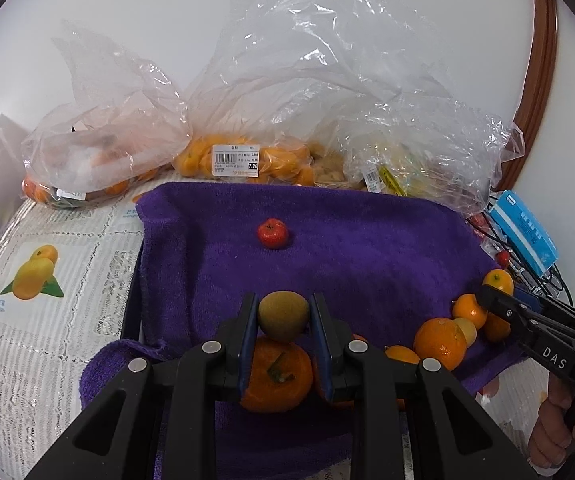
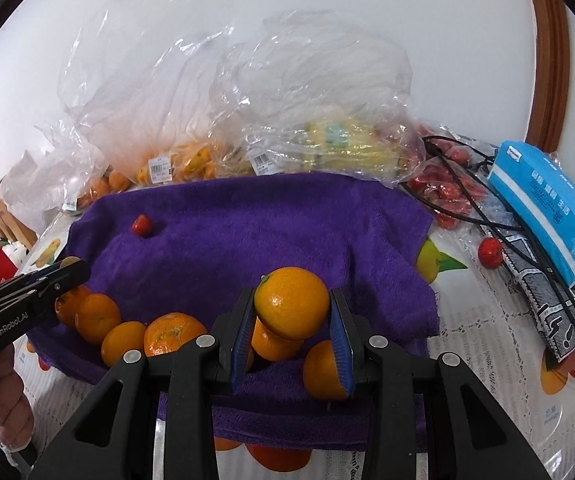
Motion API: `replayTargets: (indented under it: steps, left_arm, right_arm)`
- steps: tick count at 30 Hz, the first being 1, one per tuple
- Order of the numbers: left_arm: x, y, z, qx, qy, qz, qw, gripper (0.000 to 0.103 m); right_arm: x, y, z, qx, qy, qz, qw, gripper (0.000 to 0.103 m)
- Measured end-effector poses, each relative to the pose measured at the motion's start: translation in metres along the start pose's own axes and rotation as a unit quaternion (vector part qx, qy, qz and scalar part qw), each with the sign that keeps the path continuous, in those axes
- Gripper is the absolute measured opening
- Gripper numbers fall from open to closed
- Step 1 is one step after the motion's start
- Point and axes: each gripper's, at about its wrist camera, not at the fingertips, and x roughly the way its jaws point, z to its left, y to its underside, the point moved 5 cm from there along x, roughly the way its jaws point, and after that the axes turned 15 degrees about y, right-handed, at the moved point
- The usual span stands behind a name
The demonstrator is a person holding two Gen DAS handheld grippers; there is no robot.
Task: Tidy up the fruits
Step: 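Lower both fruits onto the towel and open both grippers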
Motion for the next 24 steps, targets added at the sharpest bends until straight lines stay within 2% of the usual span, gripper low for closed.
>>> replayTargets:
  steps: [24]
  left_arm:
    - [-0.0005, 0.0001, -0.0013, 0.002, 0.003, 0.000, 1.0000, 0.027]
  right_arm:
    - [-0.0021, 0.0013, 0.0051, -0.019, 0.004, -0.009, 1.000, 0.037]
